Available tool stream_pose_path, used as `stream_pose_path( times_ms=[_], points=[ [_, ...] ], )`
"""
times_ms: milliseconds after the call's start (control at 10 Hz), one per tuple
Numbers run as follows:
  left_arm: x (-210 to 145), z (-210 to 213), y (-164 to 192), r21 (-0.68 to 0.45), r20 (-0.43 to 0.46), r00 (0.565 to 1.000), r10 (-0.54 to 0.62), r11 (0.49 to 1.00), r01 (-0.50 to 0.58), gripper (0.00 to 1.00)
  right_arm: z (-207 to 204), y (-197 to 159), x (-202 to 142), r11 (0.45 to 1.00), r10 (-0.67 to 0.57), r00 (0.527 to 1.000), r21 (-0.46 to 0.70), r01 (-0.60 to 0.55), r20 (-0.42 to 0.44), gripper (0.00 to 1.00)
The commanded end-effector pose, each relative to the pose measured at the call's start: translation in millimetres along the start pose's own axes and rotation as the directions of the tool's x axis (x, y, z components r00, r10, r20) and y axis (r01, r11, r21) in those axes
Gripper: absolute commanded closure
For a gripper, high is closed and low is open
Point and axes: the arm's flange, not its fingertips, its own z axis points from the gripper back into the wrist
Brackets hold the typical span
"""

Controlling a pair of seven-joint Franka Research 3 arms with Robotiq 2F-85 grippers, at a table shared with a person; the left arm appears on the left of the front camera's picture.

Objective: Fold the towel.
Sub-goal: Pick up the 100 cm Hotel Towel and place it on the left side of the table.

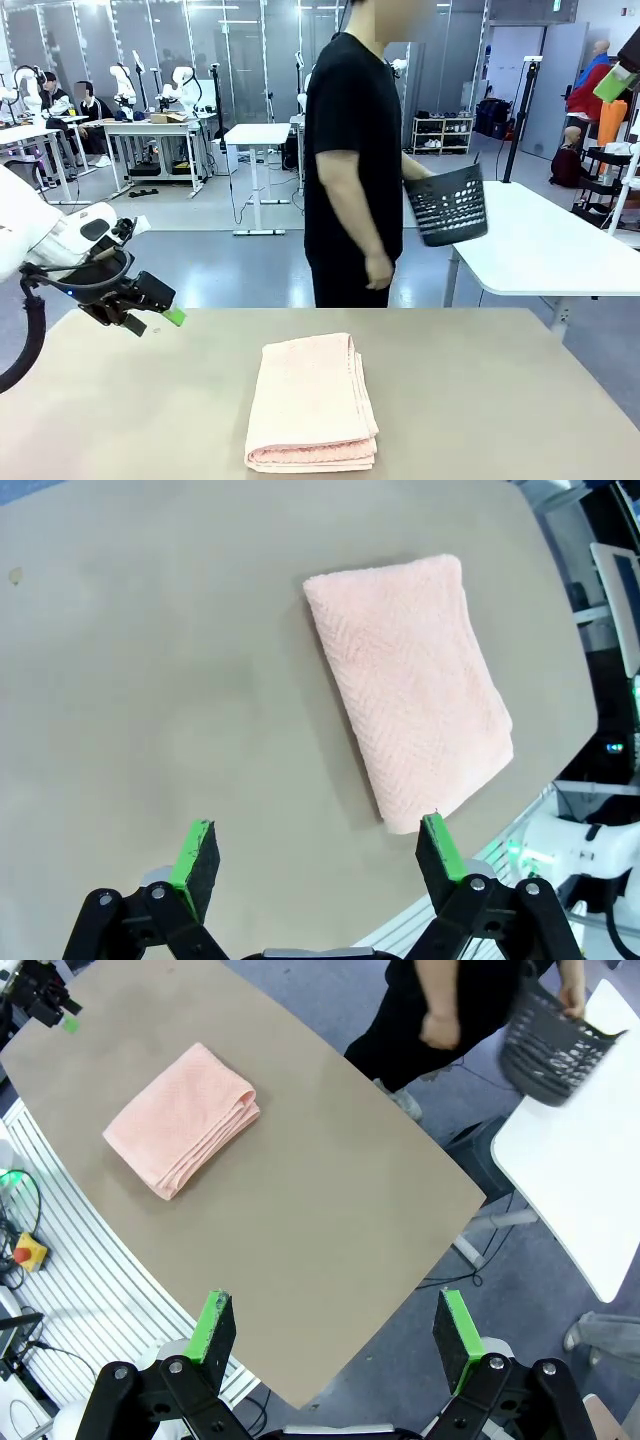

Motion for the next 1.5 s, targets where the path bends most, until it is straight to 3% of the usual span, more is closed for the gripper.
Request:
stream_pose_path(
  times_ms=[0,500,700,900,1000,1200,1400],
  points=[
    [0,0,-2,0.007,0.0,1.0,-0.006,1.0,0.006,0.0,1,0,2,1.0,-0.014,1.0,0.001,0.014,0.007,0.0],
    [0,0,-1,0.002,0.0,1.0,-0.003,1.0,0.003,0.0,1,0,2,1.0,-0.014,1.0,0.001,0.014,0.007,0.0],
    [7,-30,0,-0.088,0.038,0.998,0.058,0.995,-0.055,0.0,1,0,2,1.0,-0.014,1.0,0.001,0.014,0.007,0.0],
    [-5,-59,-10,-0.089,0.013,0.998,0.062,0.994,-0.061,0.0,1,0,2,1.0,-0.014,1.0,0.001,0.014,0.007,0.0],
    [-9,-76,-9,-0.085,0.039,0.993,0.107,0.991,-0.104,0.0,1,0,2,1.0,-0.014,1.0,0.001,0.014,0.007,0.0],
    [-17,-113,-2,-0.151,0.009,0.981,0.196,0.97,-0.193,0.0,1,0,2,1.0,-0.014,1.0,0.001,0.014,0.007,0.0],
    [-30,-139,-5,-0.173,0.009,0.984,0.175,0.97,-0.171,0.0,1,0,2,1.0,-0.014,1.0,0.001,0.014,0.007,0.0]
  ],
)
